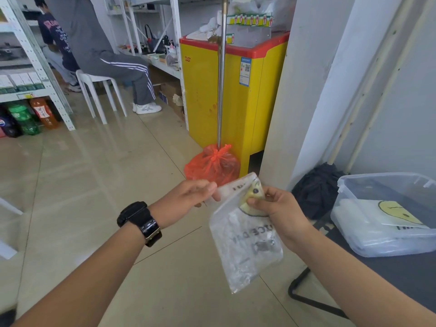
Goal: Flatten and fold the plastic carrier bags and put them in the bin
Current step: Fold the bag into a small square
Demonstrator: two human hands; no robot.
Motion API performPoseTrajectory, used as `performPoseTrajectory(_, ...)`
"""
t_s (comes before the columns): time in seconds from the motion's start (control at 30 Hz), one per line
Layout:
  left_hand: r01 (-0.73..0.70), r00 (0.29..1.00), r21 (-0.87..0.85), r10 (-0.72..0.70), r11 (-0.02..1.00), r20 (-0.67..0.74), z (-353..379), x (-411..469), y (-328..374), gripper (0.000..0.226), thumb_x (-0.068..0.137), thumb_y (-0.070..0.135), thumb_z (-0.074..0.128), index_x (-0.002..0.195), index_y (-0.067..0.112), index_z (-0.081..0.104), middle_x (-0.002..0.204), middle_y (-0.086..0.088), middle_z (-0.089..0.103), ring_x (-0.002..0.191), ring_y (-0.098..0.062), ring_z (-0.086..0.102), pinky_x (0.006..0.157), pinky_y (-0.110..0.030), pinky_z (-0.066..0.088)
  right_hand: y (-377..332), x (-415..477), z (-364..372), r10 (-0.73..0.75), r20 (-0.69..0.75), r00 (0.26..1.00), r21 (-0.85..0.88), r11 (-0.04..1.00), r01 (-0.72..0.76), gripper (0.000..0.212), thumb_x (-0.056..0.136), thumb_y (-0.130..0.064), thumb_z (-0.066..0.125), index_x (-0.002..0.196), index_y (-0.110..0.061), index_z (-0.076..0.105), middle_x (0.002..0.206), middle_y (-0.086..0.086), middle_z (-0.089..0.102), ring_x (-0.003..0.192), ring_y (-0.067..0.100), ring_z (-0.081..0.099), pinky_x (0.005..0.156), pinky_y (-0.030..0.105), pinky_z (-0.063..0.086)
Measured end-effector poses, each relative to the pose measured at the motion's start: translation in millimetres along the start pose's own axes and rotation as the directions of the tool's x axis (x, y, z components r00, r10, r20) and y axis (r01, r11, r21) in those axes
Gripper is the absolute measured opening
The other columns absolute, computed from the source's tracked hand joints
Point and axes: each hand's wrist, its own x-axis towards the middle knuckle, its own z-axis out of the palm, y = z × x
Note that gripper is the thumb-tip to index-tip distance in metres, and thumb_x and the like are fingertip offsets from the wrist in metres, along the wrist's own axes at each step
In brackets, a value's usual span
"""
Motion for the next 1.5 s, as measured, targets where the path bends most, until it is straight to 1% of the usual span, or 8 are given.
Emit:
performPoseTrajectory(0.17, 0.012, 1.000, 0.032, -0.013, 0.999, 0.026, 8, -1, 1, 0.052, 0.064, 0.076, 0.065, 0.090, 0.032, 0.074, 0.086, 0.020, 0.068, 0.082, -0.006, 0.063, 0.078, -0.026, 0.048, -3, -8, 8, -0.167, 0.002, 0.986, -0.303, 0.940, 0.159, 0.035, 0.084, 0.003, 0.072, 0.109, -0.017, 0.058, 0.104, 0.004, 0.070, 0.088, 0.016, 0.068, 0.075, 0.028, 0.055)
performPoseTrajectory(0.3, -0.027, 1.000, 0.261, 0.026, 0.965, 0.008, 13, -1, 0, 0.015, 0.076, 0.050, 0.060, 0.082, 0.037, 0.065, 0.086, 0.032, 0.060, 0.085, 0.001, 0.059, 0.089, -0.037, 0.048, -11, -16, 6, -0.451, 0.336, 0.827, -0.555, 0.615, 0.561, 0.063, 0.080, -0.001, 0.076, 0.128, -0.029, 0.048, 0.124, -0.013, 0.051, 0.113, -0.008, 0.052, 0.091, 0.008, 0.043)
performPoseTrajectory(0.4, -0.050, 0.998, 0.399, 0.066, 0.915, -0.026, 18, -2, 0, 0.026, 0.073, 0.050, 0.047, 0.080, 0.032, 0.064, 0.088, 0.021, 0.059, 0.085, -0.004, 0.059, 0.086, -0.042, 0.049, -6, -10, 0, -0.375, 0.477, 0.795, -0.652, 0.455, 0.606, 0.023, 0.084, -0.021, 0.077, 0.104, -0.028, 0.068, 0.116, -0.013, 0.057, 0.106, 0.003, 0.058, 0.091, 0.028, 0.051)
performPoseTrajectory(0.6, 0.006, 0.995, 0.296, 0.024, 0.955, -0.098, 14, -2, -3, 0.052, 0.082, 0.070, 0.040, 0.085, 0.030, 0.074, 0.094, 0.014, 0.066, 0.091, -0.011, 0.063, 0.088, -0.050, 0.049, -16, -13, -12, -0.080, 0.573, 0.816, -0.550, 0.700, 0.456, 0.007, 0.087, -0.020, 0.075, 0.081, -0.021, 0.073, 0.100, -0.001, 0.061, 0.093, -0.001, 0.059, 0.089, 0.022, 0.046)
performPoseTrajectory(0.8, -0.068, 0.995, 0.181, 0.080, 0.981, -0.058, 22, -1, 7, 0.041, 0.083, 0.067, 0.048, 0.071, 0.033, 0.068, 0.077, 0.010, 0.060, 0.070, -0.009, 0.053, 0.075, -0.041, 0.045, -7, -4, -11, -0.153, 0.349, 0.925, -0.645, 0.677, 0.355, 0.022, 0.090, -0.033, 0.070, 0.086, -0.011, 0.072, 0.089, -0.005, 0.071, 0.083, 0.018, 0.068, 0.075, 0.054, 0.058)
performPoseTrajectory(0.93, -0.133, 0.986, 0.247, 0.154, 0.960, -0.065, 30, 0, 7, 0.033, 0.084, 0.052, 0.059, 0.080, 0.021, 0.067, 0.077, -0.008, 0.062, 0.073, -0.031, 0.056, 0.071, -0.050, 0.046, -5, 0, -10, -0.221, 0.266, 0.938, -0.653, 0.674, 0.344, 0.033, 0.089, -0.035, 0.071, 0.082, -0.003, 0.068, 0.080, 0.013, 0.070, 0.068, 0.018, 0.064, 0.072, 0.029, 0.053)
performPoseTrajectory(1.23, -0.148, 0.943, -0.047, 0.126, 0.988, -0.309, 24, 6, 3, 0.025, 0.089, 0.002, 0.065, 0.113, 0.010, 0.063, 0.075, 0.019, 0.067, 0.064, 0.001, 0.056, 0.064, -0.014, 0.044, -21, 1, -24, -0.261, 0.259, 0.930, -0.606, 0.706, 0.367, 0.024, 0.093, -0.027, 0.067, 0.083, -0.007, 0.073, 0.077, 0.004, 0.074, 0.064, 0.005, 0.066, 0.065, 0.021, 0.053)
performPoseTrajectory(1.5, -0.073, 0.926, -0.182, -0.001, 0.981, -0.377, 37, 10, 4, 0.048, 0.087, 0.049, 0.052, 0.102, 0.003, 0.053, 0.084, -0.007, 0.050, 0.074, -0.021, 0.043, 0.067, -0.039, 0.037, -23, -5, -18, -0.357, 0.181, 0.916, -0.402, 0.824, 0.401, 0.017, 0.092, -0.016, 0.067, 0.089, 0.000, 0.067, 0.083, 0.017, 0.072, 0.065, 0.006, 0.063, 0.058, 0.015, 0.049)
